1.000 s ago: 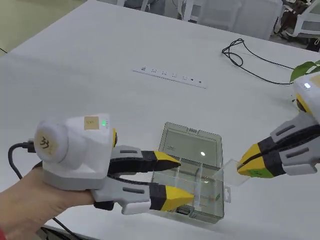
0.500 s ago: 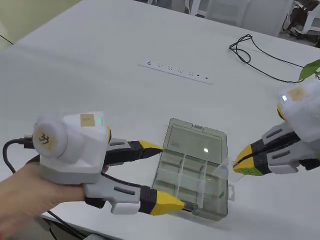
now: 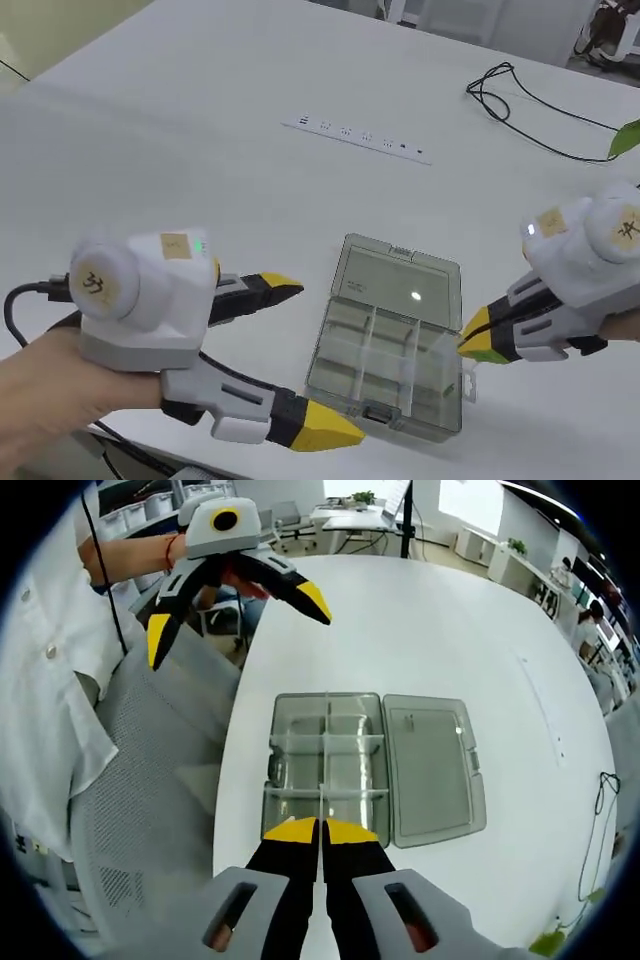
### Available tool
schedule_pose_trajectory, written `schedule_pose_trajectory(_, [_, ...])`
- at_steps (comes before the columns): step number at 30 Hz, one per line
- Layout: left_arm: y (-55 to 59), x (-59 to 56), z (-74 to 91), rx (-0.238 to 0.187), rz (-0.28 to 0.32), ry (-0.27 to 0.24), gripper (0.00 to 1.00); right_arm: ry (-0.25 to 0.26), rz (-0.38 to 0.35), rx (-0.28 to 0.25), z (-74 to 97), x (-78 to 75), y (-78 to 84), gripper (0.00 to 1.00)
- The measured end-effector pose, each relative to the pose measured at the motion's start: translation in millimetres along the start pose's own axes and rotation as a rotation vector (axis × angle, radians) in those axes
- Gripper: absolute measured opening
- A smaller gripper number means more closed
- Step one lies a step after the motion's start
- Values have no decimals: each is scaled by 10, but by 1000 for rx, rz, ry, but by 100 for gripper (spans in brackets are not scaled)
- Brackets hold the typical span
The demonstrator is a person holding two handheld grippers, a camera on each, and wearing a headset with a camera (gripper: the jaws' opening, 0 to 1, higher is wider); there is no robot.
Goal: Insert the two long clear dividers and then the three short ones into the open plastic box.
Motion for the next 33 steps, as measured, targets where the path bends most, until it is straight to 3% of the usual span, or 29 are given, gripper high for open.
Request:
schedule_pose_trajectory(8, [7,-1,-12,-3,3,4,100,-5,-4,10,-44,-74,59,3])
schedule_pose_trajectory(33, [16,-7,-34,-8,7,11,97,-6,-3,24,-248,-58,134,2])
Point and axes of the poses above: the centre of the closed fingertips' face, and the gripper's own axes: z roughly backward along the fingers, x roughly to its left, y roughly out of its underside, the point moved 8 cm from there along z, roughly backward along the fingers, and after that the axes turned 6 degrees about y, right-handed, at the moved point
